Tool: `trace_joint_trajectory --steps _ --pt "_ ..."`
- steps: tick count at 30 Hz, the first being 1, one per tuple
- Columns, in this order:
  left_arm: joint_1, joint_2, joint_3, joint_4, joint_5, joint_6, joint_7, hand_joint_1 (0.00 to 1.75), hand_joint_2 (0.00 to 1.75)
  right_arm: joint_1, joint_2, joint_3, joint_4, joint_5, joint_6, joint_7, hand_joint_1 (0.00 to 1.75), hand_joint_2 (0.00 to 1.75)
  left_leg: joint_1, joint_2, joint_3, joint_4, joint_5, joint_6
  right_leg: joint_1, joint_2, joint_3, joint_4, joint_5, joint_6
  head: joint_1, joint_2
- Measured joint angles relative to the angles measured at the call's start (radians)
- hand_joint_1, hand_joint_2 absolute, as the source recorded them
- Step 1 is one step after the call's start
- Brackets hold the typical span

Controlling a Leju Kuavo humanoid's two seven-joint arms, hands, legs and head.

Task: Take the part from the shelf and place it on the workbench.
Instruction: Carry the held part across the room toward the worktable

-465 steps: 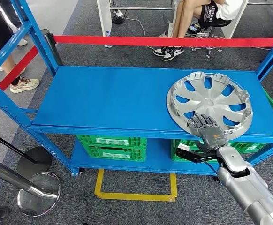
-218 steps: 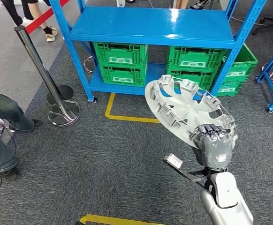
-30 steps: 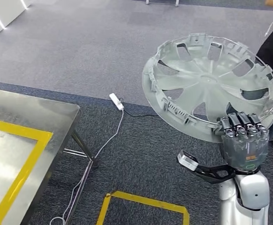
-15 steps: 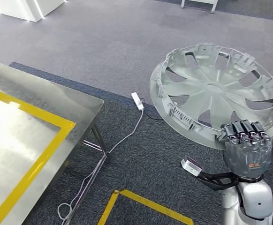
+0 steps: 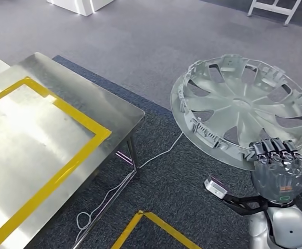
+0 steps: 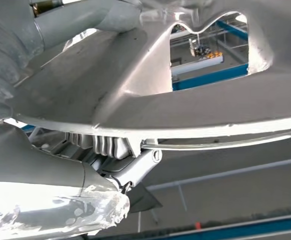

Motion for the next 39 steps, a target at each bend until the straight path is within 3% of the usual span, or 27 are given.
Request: trace_joint_trajectory --steps 1,2,5,7,8,9,11,13,14,16,18,20,22,23,24,25,27,29,31,32,33,34,36,37,38,39 --pt "0.003 0.001 0.0 0.0 0.0 0.0 0.002 0.0 1.75 0.0 0.0 0.0 0.0 0.0 0.0 0.0 1.75 1.75 0.001 0.002 -0.003 0.002 -0.002 -0.005 0.001 -0.012 0.002 -0.002 0.001 -0.006 0.0 0.0" --pt "0.005 0.002 0.0 0.0 0.0 0.0 0.004 0.0 1.75 0.0 0.0 0.0 0.0 0.001 0.0 0.001 1.75 1.75 0.0 0.019 -0.009 0.015 -0.012 -0.01 0.0 -0.024 0.005 -0.005 0.003 -0.013 -0.003 0.0" --pt "0.003 0.003 0.0 0.0 0.0 0.0 0.006 0.0 1.75 0.0 0.0 -0.002 0.0 0.001 0.0 0.002 1.75 1.75 -0.001 0.105 -0.075 0.153 -0.088 -0.023 0.003 -0.065 0.011 -0.01 0.001 -0.028 -0.012 0.0" --pt "0.001 0.002 0.0 0.0 -0.001 0.0 0.006 0.0 1.75 0.001 0.0 -0.003 0.0 0.001 0.0 0.001 1.75 1.75 0.003 0.124 -0.123 0.25 -0.119 -0.026 0.006 -0.094 0.013 -0.01 -0.003 -0.031 -0.012 0.0" --pt "0.002 0.002 0.0 0.0 -0.001 -0.001 0.007 0.0 1.75 0.001 0.0 -0.004 0.001 0.001 0.0 -0.002 1.75 1.75 0.004 0.128 -0.127 0.258 -0.11 -0.026 0.006 -0.108 0.014 -0.01 -0.005 -0.032 -0.012 0.0" --pt "0.003 0.002 0.0 0.0 -0.002 -0.002 0.008 0.0 1.75 0.001 0.0 -0.004 0.003 0.001 0.0 -0.006 1.75 1.75 0.004 0.132 -0.111 0.228 -0.085 -0.024 0.007 -0.12 0.017 -0.01 -0.007 -0.031 -0.012 0.0" --pt "0.003 0.003 0.0 0.0 -0.003 -0.003 0.009 0.0 1.75 0.001 0.0 -0.004 0.009 0.001 0.0 -0.014 1.75 1.75 -0.002 0.163 -0.043 0.105 -0.025 -0.014 0.009 -0.143 0.026 -0.01 -0.013 -0.028 -0.012 0.0" --pt "-0.001 0.004 0.0 0.0 -0.004 -0.003 0.009 0.0 1.75 0.001 -0.001 -0.006 0.015 0.001 0.0 -0.017 1.75 1.75 -0.013 0.198 0.003 0.016 -0.006 -0.003 0.014 -0.165 0.031 -0.01 -0.02 -0.02 -0.011 0.0" --pt "-0.002 0.004 0.0 0.0 -0.004 -0.002 0.009 0.0 1.75 0.001 -0.001 -0.006 0.019 0.001 0.0 -0.017 1.75 1.75 -0.018 0.202 0.006 0.005 -0.012 0.001 0.016 -0.176 0.033 -0.012 -0.022 -0.016 -0.01 0.0" --pt "0.0 0.004 0.0 0.0 -0.004 -0.003 0.009 0.0 1.75 0.0 -0.001 -0.006 0.025 0.001 0.0 -0.019 1.75 1.75 -0.015 0.181 0.007 -0.005 -0.009 0.009 0.017 -0.193 0.037 -0.016 -0.027 -0.005 -0.008 0.0" --pt "0.003 0.004 0.0 0.0 -0.004 -0.003 0.009 0.0 1.75 -0.001 -0.002 -0.006 0.031 0.001 0.0 -0.019 1.75 1.75 -0.007 0.157 0.013 -0.015 -0.004 0.019 0.015 -0.153 0.027 0.014 -0.052 0.005 -0.005 0.0" --pt "0.0 0.005 0.0 0.0 -0.004 -0.003 0.009 0.0 1.75 -0.002 -0.004 -0.007 0.037 0.0 0.0 -0.017 1.75 1.75 -0.003 0.134 0.016 -0.019 -0.002 0.026 0.011 -0.091 -0.028 0.126 -0.107 0.01 0.002 0.0" --pt "-0.002 0.005 0.0 0.0 -0.004 -0.004 0.009 0.0 1.75 -0.001 -0.005 -0.008 0.044 0.0 0.0 -0.015 1.75 1.75 -0.003 0.107 0.017 -0.019 -0.003 0.029 0.011 -0.07 -0.1 0.25 -0.145 0.013 0.005 0.0" --pt "-0.001 0.004 0.0 0.0 -0.004 -0.005 0.009 0.0 1.75 -0.001 -0.006 -0.009 0.048 0.0 0.0 -0.015 1.75 1.75 -0.003 0.093 0.017 -0.018 -0.003 0.029 0.011 -0.068 -0.118 0.27 -0.137 0.014 0.006 0.0" --pt "0.0 0.004 0.0 0.0 -0.004 -0.006 0.009 0.0 1.75 0.0 -0.006 -0.01 0.053 0.0 0.0 -0.014 1.75 1.75 -0.003 0.079 0.019 -0.018 -0.004 0.029 0.011 -0.066 -0.116 0.249 -0.109 0.013 0.006 0.0" --pt "0.0 0.003 0.0 0.0 -0.004 -0.006 0.009 0.0 1.75 0.0 -0.007 -0.01 0.056 0.0 0.0 -0.014 1.75 1.75 -0.003 0.064 0.022 -0.018 -0.004 0.028 0.01 -0.058 -0.096 0.193 -0.068 0.011 0.006 0.0" --pt "-0.001 0.003 0.0 0.0 -0.005 -0.006 0.009 0.0 1.75 -0.001 -0.009 -0.01 0.059 0.0 0.0 -0.014 1.75 1.75 -0.003 0.038 0.023 -0.015 -0.006 0.022 0.004 -0.013 -0.039 0.058 -0.003 0.007 0.005 0.0" --pt "-0.002 0.003 0.0 0.0 -0.005 -0.006 0.01 0.0 1.75 -0.002 -0.011 -0.011 0.062 0.001 0.0 -0.015 1.75 1.75 -0.002 0.016 0.016 -0.012 -0.005 0.01 0.001 0.02 -0.007 -0.006 0.011 0.001 0.005 0.0" --pt "0.001 0.004 0.0 0.0 -0.005 -0.008 0.013 0.0 1.75 -0.004 -0.012 -0.011 0.067 0.001 0.0 -0.015 1.75 1.75 0.001 -0.006 0.009 -0.013 0.0 -0.003 0.002 0.005 0.001 -0.014 0.011 -0.008 0.005 0.0" --pt "0.003 0.005 0.0 0.0 -0.005 -0.008 0.015 0.0 1.75 -0.005 -0.012 -0.01 0.07 0.001 0.0 -0.014 1.75 1.75 0.001 0.0 0.006 -0.009 -0.004 -0.009 0.001 -0.007 0.004 -0.018 0.012 -0.014 0.004 0.0" --pt "0.004 0.005 0.0 0.0 -0.005 -0.008 0.017 0.0 1.75 -0.005 -0.012 -0.01 0.071 0.002 0.0 -0.014 1.75 1.75 -0.001 0.022 -0.003 0.009 -0.016 -0.014 -0.001 -0.021 0.008 -0.022 0.013 -0.02 0.0 0.0" --pt "0.003 0.005 0.0 0.0 -0.005 -0.008 0.019 0.0 1.75 -0.006 -0.012 -0.01 0.072 0.002 0.0 -0.014 1.75 1.75 -0.002 0.053 -0.021 0.046 -0.04 -0.02 -0.002 -0.036 0.011 -0.026 0.014 -0.025 -0.003 0.0" --pt "0.001 0.004 0.0 0.0 -0.005 -0.008 0.02 0.0 1.75 -0.007 -0.013 -0.011 0.074 0.001 0.0 -0.013 1.75 1.75 0.002 0.114 -0.085 0.174 -0.102 -0.03 0.001 -0.067 0.014 -0.028 0.011 -0.033 -0.01 0.0" --pt "0.0 0.003 0.0 0.0 -0.005 -0.008 0.02 0.0 1.75 -0.006 -0.013 -0.012 0.076 0.001 0.0 -0.013 1.75 1.75 0.005 0.125 -0.116 0.233 -0.123 -0.033 0.003 -0.082 0.015 -0.028 0.009 -0.034 -0.009 0.0" --pt "0.0 0.003 0.0 0.0 -0.005 -0.008 0.021 0.0 1.75 -0.006 -0.013 -0.012 0.078 0.001 0.0 -0.013 1.75 1.75 0.008 0.129 -0.131 0.264 -0.125 -0.035 0.004 -0.097 0.016 -0.027 0.007 -0.034 -0.01 0.0" --pt "0.001 0.003 0.0 0.0 -0.005 -0.008 0.021 0.0 1.75 -0.006 -0.013 -0.012 0.079 0.002 0.0 -0.013 1.75 1.75 0.009 0.131 -0.126 0.255 -0.107 -0.036 0.004 -0.109 0.019 -0.027 0.005 -0.033 -0.01 0.0"
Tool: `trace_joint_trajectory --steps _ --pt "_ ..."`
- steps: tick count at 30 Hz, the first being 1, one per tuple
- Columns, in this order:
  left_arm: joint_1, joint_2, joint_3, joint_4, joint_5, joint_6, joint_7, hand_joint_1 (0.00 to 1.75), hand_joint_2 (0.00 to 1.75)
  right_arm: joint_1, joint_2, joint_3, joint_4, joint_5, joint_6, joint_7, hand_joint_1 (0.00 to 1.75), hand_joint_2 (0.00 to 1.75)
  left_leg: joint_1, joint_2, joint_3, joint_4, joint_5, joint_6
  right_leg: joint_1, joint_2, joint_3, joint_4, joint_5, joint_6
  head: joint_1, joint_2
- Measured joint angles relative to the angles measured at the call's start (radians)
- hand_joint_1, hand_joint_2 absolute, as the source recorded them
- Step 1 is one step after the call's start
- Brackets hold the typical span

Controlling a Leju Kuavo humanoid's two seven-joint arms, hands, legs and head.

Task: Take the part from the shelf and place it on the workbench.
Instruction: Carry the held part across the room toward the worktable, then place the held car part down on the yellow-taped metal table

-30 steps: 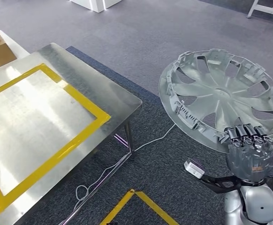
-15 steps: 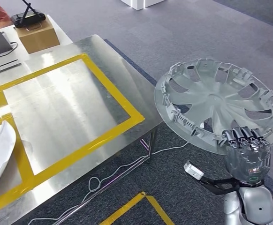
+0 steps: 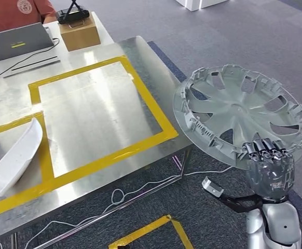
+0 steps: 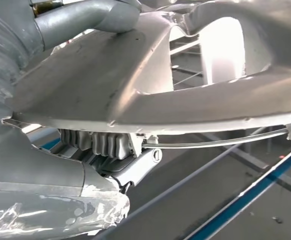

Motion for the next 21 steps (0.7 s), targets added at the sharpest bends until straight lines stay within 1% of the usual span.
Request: trace_joint_trajectory --steps 1,2,3,4,5,6,7,8,9,10,11,12,13,14,15,16,17,18,19,20,21 --pt "0.001 0.0 0.0 0.0 0.0 0.0 0.0 0.0 1.75 0.0 0.0 0.0 0.001 0.0 0.0 0.0 1.75 1.75 0.0 0.006 0.026 -0.049 0.034 0.002 0.0 -0.012 0.004 0.0 -0.003 0.001 0.0 0.0" --pt "0.002 0.001 0.0 0.0 0.0 0.0 0.001 0.0 1.75 0.0 0.0 0.0 0.002 0.0 0.0 0.0 1.75 1.75 -0.002 0.022 0.065 -0.121 0.07 0.006 0.001 -0.024 0.009 0.0 -0.006 0.004 0.0 0.0" --pt "0.001 0.002 0.0 0.0 0.0 0.0 0.001 0.0 1.75 -0.001 0.0 0.0 0.003 0.0 0.0 0.0 1.75 1.75 -0.007 0.043 0.102 -0.19 0.093 0.012 0.004 -0.035 0.014 0.001 -0.01 0.008 0.0 0.0" --pt "-0.002 0.002 0.0 0.0 0.0 0.0 0.001 0.0 1.75 -0.001 0.0 0.0 0.003 0.0 0.0 0.0 1.75 1.75 -0.012 0.06 0.128 -0.239 0.106 0.018 0.006 -0.046 0.017 0.001 -0.014 0.012 0.0 0.0" --pt "-0.004 0.003 0.0 0.0 0.0 0.0 0.002 0.0 1.75 -0.002 0.0 0.001 0.004 0.0 0.0 0.0 1.75 1.75 -0.017 0.07 0.14 -0.264 0.106 0.024 0.009 -0.056 0.019 0.002 -0.017 0.017 0.001 0.0" --pt "-0.004 0.003 0.0 0.0 0.0 0.0 0.003 0.0 1.75 -0.002 -0.001 0.002 0.005 0.0 0.0 0.001 1.75 1.75 -0.02 0.068 0.14 -0.268 0.101 0.028 0.011 -0.066 0.02 0.001 -0.02 0.022 0.001 0.0" --pt "-0.003 0.003 0.0 0.0 0.0 0.0 0.004 0.0 1.75 -0.003 -0.001 0.003 0.006 0.0 0.0 0.002 1.75 1.75 -0.019 0.057 0.139 -0.269 0.101 0.034 0.01 -0.077 0.024 -0.001 -0.022 0.027 0.002 0.0" --pt "-0.001 0.002 0.0 0.0 0.0 0.0 0.005 0.0 1.75 -0.004 -0.001 0.005 0.008 0.0 0.0 0.003 1.75 1.75 -0.017 0.045 0.14 -0.273 0.103 0.039 0.01 -0.071 0.024 0.001 -0.027 0.033 0.003 0.0" --pt "0.001 0.002 0.0 0.0 0.0 0.001 0.006 0.0 1.75 -0.005 -0.002 0.007 0.009 0.0 0.0 0.004 1.75 1.75 -0.014 0.035 0.142 -0.277 0.105 0.044 0.008 -0.051 0.018 0.015 -0.039 0.037 0.004 0.0" --pt "0.001 0.003 0.001 0.0 0.0 0.001 0.007 0.0 1.75 -0.006 -0.003 0.009 0.011 0.0 0.0 0.006 1.75 1.75 -0.01 0.024 0.144 -0.28 0.107 0.049 0.006 -0.023 0.002 0.05 -0.06 0.042 0.006 0.0" --pt "0.0 0.003 0.001 0.0 0.0 0.002 0.008 0.0 1.75 -0.006 -0.005 0.009 0.012 0.0 0.0 0.008 1.75 1.75 -0.008 0.013 0.145 -0.282 0.107 0.053 0.004 0.01 -0.027 0.107 -0.09 0.044 0.009 0.0" --pt "-0.003 0.003 0.001 0.0 0.0 0.002 0.008 0.0 1.75 -0.006 -0.007 0.01 0.014 -0.001 0.0 0.009 1.75 1.75 -0.008 0.001 0.145 -0.282 0.107 0.056 0.003 0.03 -0.064 0.178 -0.121 0.046 0.01 0.0" --pt "-0.005 0.003 0.001 0.0 0.0 0.002 0.009 0.0 1.75 -0.005 -0.009 0.009 0.017 -0.001 0.0 0.012 1.75 1.75 -0.008 -0.012 0.144 -0.281 0.107 0.058 0.003 0.038 -0.1 0.245 -0.144 0.047 0.012 0.0" --pt "-0.005 0.002 0.002 0.0 0.0 0.002 0.01 0.0 1.75 -0.004 -0.012 0.01 0.022 -0.001 0.0 0.015 1.75 1.75 -0.008 -0.026 0.145 -0.281 0.107 0.058 0.003 0.041 -0.126 0.286 -0.15 0.048 0.012 0.0" --pt "-0.004 0.002 0.003 0.0 0.0 0.001 0.011 0.0 1.75 -0.003 -0.016 0.011 0.027 -0.001 0.0 0.021 1.75 1.75 -0.009 -0.041 0.146 -0.281 0.106 0.058 0.003 0.043 -0.134 0.289 -0.134 0.048 0.013 0.0" --pt "-0.003 0.002 0.004 0.0 0.0 0.001 0.013 0.0 1.75 -0.003 -0.021 0.013 0.033 -0.002 0.0 0.026 1.75 1.75 -0.008 -0.056 0.148 -0.28 0.106 0.057 0.002 0.045 -0.123 0.251 -0.099 0.047 0.012 0.0" --pt "-0.002 0.001 0.005 0.0 0.0 0.0 0.014 0.0 1.75 -0.006 -0.027 0.015 0.041 -0.004 0.0 0.032 1.75 1.75 -0.008 -0.07 0.15 -0.279 0.105 0.055 0.001 0.057 -0.095 0.181 -0.054 0.045 0.013 0.0" --pt "-0.003 0.001 0.006 0.0 0.0 0.0 0.015 0.0 1.75 -0.01 -0.035 0.018 0.051 -0.005 0.0 0.041 1.75 1.75 -0.009 -0.083 0.151 -0.278 0.104 0.052 -0.002 0.079 -0.065 0.112 -0.022 0.043 0.012 0.0" --pt "-0.004 0.001 0.006 0.0 0.0 0.0 0.016 0.0 1.75 -0.013 -0.044 0.022 0.06 -0.007 0.0 0.057 1.75 1.75 -0.009 -0.096 0.149 -0.276 0.103 0.048 -0.004 0.099 -0.038 0.055 -0.004 0.04 0.012 0.0" --pt "-0.005 0.001 0.007 0.0 0.0 0.0 0.017 0.0 1.75 -0.014 -0.055 0.03 0.071 -0.007 0.0 0.082 1.75 1.75 -0.009 -0.107 0.145 -0.274 0.104 0.043 -0.005 0.115 -0.021 0.022 0.002 0.037 0.012 0.0" --pt "-0.005 0.001 0.009 0.0 -0.001 0.0 0.018 0.0 1.75 -0.012 -0.07 0.043 0.083 -0.006 0.0 0.12 1.75 1.75 -0.007 -0.117 0.141 -0.273 0.106 0.037 -0.004 0.12 -0.014 0.013 -0.003 0.034 0.012 0.0"
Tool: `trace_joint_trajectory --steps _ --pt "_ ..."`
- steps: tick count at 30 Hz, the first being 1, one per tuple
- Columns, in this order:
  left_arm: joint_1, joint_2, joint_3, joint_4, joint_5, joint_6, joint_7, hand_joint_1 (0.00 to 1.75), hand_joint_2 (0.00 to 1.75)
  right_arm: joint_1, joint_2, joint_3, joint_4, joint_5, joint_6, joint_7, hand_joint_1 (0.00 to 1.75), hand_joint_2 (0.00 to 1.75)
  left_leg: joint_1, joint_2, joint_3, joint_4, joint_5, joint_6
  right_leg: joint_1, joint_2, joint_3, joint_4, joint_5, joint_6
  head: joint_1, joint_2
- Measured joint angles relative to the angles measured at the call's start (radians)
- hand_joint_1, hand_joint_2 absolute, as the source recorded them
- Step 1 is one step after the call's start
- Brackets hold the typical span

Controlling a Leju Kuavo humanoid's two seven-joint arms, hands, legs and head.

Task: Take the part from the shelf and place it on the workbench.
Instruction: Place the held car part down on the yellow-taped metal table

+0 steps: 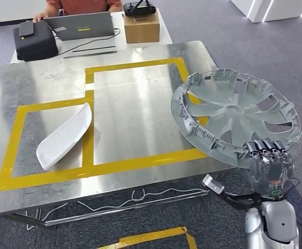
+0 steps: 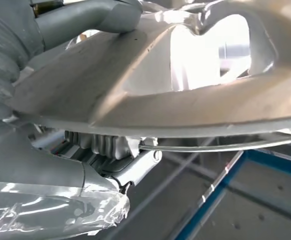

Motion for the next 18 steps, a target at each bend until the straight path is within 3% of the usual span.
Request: trace_joint_trajectory --steps 2,4,6,8,9,10,12,13,14,15,18 --pt "0.004 0.001 0.005 0.0 -0.001 0.0 0.003 0.0 1.75 0.001 -0.044 0.045 0.03 0.003 0.0 0.113 1.75 1.75 0.004 -0.01 -0.006 0.002 0.002 -0.012 0.001 -0.018 0.006 -0.006 0.003 -0.01 0.0 0.0" --pt "0.006 0.002 0.011 0.0 -0.001 0.0 0.006 0.0 1.75 -0.011 -0.113 0.123 0.076 0.004 0.0 0.309 1.75 1.75 0.0 0.033 -0.025 0.037 -0.022 -0.021 -0.002 -0.039 0.01 -0.011 0.005 -0.022 -0.005 0.0" --pt "0.003 0.0 0.016 0.0 -0.001 0.0 0.007 0.0 1.75 -0.047 -0.198 0.246 0.14 0.003 0.0 0.555 1.75 1.75 0.0 0.091 -0.083 0.152 -0.079 -0.029 -0.002 -0.06 0.012 -0.013 0.004 -0.029 -0.011 0.0" --pt "0.0 0.0 0.02 0.0 -0.002 -0.002 0.007 0.0 1.75 -0.091 -0.274 0.391 0.211 0.001 0.001 0.765 1.75 1.75 0.005 0.111 -0.146 0.274 -0.119 -0.033 0.0 -0.079 0.014 -0.013 0.001 -0.032 -0.012 0.0" --pt "0.0 0.0 0.021 0.0 -0.003 -0.002 0.008 0.0 1.75 -0.108 -0.304 0.455 0.241 0.0 0.001 0.839 1.75 1.75 0.007 0.113 -0.156 0.291 -0.113 -0.034 0.001 -0.087 0.016 -0.013 0.0 -0.032 -0.012 0.0" --pt "0.001 0.0 0.022 0.0 -0.005 -0.002 0.008 0.0 1.75 -0.12 -0.329 0.518 0.269 0.0 0.001 0.885 1.75 1.75 0.008 0.115 -0.143 0.264 -0.086 -0.033 0.002 -0.096 0.019 -0.013 -0.003 -0.032 -0.012 0.0" --pt "0.001 0.001 0.024 0.0 -0.007 -0.002 0.008 0.0 1.75 -0.138 -0.367 0.618 0.312 0.0 0.001 0.924 1.75 1.75 0.005 0.122 -0.076 0.132 -0.016 -0.022 0.004 -0.108 0.026 -0.013 -0.008 -0.029 -0.012 0.0" --pt "0.0 0.001 0.025 0.0 -0.008 -0.002 0.008 0.0 1.75 -0.148 -0.382 0.658 0.329 0.0 0.001 0.929 1.75 1.75 0.002 0.127 -0.043 0.068 0.005 -0.014 0.006 -0.113 0.028 -0.013 -0.011 -0.025 -0.012 0.0" --pt "-0.001 0.002 0.026 0.0 -0.008 -0.002 0.008 0.0 1.75 -0.155 -0.394 0.689 0.343 0.0 0.001 0.925 1.75 1.75 -0.001 0.13 -0.023 0.028 0.012 -0.009 0.008 -0.117 0.028 -0.012 -0.013 -0.022 -0.011 0.0" --pt "-0.001 0.002 0.027 0.0 -0.006 -0.003 0.008 0.0 1.75 -0.16 -0.402 0.71 0.354 0.0 0.003 0.912 1.75 1.75 -0.002 0.133 -0.013 0.006 0.011 -0.01 0.01 -0.121 0.027 -0.012 -0.016 -0.022 -0.01 0.0" --pt "0.005 0.0 0.029 0.0 0.001 -0.005 0.01 0.0 1.75 -0.162 -0.407 0.731 0.387 0.001 0.022 0.818 1.75 1.75 -0.002 0.132 -0.012 -0.002 0.01 -0.023 0.013 -0.125 0.028 -0.013 -0.018 -0.025 -0.008 0.0"
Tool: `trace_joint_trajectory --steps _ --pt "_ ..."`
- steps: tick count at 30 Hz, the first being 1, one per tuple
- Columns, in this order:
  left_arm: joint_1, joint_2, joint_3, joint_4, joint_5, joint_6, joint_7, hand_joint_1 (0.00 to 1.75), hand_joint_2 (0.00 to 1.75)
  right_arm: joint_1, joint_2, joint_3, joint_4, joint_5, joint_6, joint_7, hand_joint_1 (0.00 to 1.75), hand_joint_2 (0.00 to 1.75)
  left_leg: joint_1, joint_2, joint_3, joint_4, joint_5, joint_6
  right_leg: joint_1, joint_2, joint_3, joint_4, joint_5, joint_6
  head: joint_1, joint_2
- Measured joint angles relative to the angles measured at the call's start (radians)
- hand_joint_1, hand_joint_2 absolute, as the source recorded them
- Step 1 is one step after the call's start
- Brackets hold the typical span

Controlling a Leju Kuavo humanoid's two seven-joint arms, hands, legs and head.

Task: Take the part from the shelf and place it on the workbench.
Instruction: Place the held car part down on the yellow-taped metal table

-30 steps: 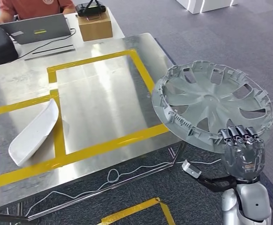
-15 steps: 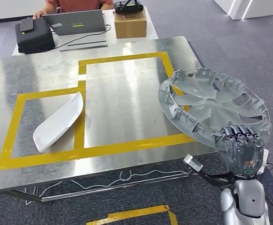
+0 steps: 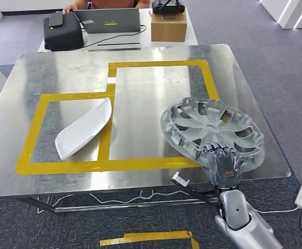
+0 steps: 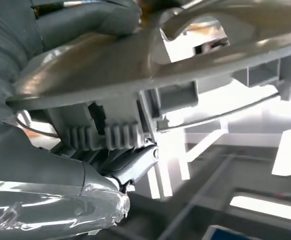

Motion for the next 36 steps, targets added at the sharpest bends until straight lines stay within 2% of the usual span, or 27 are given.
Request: trace_joint_trajectory --steps 5,11,19,24,36 --pt "0.0 0.002 0.005 0.0 0.001 -0.004 0.001 0.0 1.75 0.0 0.033 -0.035 0.072 0.0 0.046 -0.141 1.75 1.75 -0.002 0.0 0.0 0.0 -0.004 0.008 -0.001 0.0 0.005 -0.011 0.003 0.007 0.0 0.0" --pt "0.0 0.003 0.011 0.0 0.0 -0.005 0.001 0.0 1.75 -0.002 0.071 -0.082 0.118 0.0 0.05 -0.224 1.75 1.75 -0.002 0.0 0.0 0.001 -0.003 0.012 -0.002 0.001 0.006 -0.014 0.006 0.014 -0.001 0.0" --pt "0.0 0.004 0.012 0.0 -0.002 0.0 -0.005 0.0 1.75 -0.006 0.091 -0.092 0.139 0.0 0.054 -0.238 1.75 1.75 -0.001 0.0 0.001 0.001 -0.001 0.014 0.0 0.001 0.006 -0.013 0.007 0.015 -0.001 0.0" --pt "0.0 0.004 0.012 0.0 -0.023 0.038 0.004 0.0 1.75 -0.008 0.095 -0.081 0.141 0.0 0.045 -0.264 1.75 1.75 0.0 0.0 0.001 0.001 -0.001 0.014 0.0 0.001 0.007 -0.013 0.007 0.015 -0.001 0.0" --pt "-0.003 0.003 0.008 0.0 -0.068 0.077 0.051 0.0 1.75 -0.077 0.084 0.1 0.142 0.0 0.016 -0.284 1.75 1.75 0.0 0.001 0.002 0.001 -0.001 0.014 0.0 0.002 0.006 -0.013 0.007 0.015 0.0 0.0"
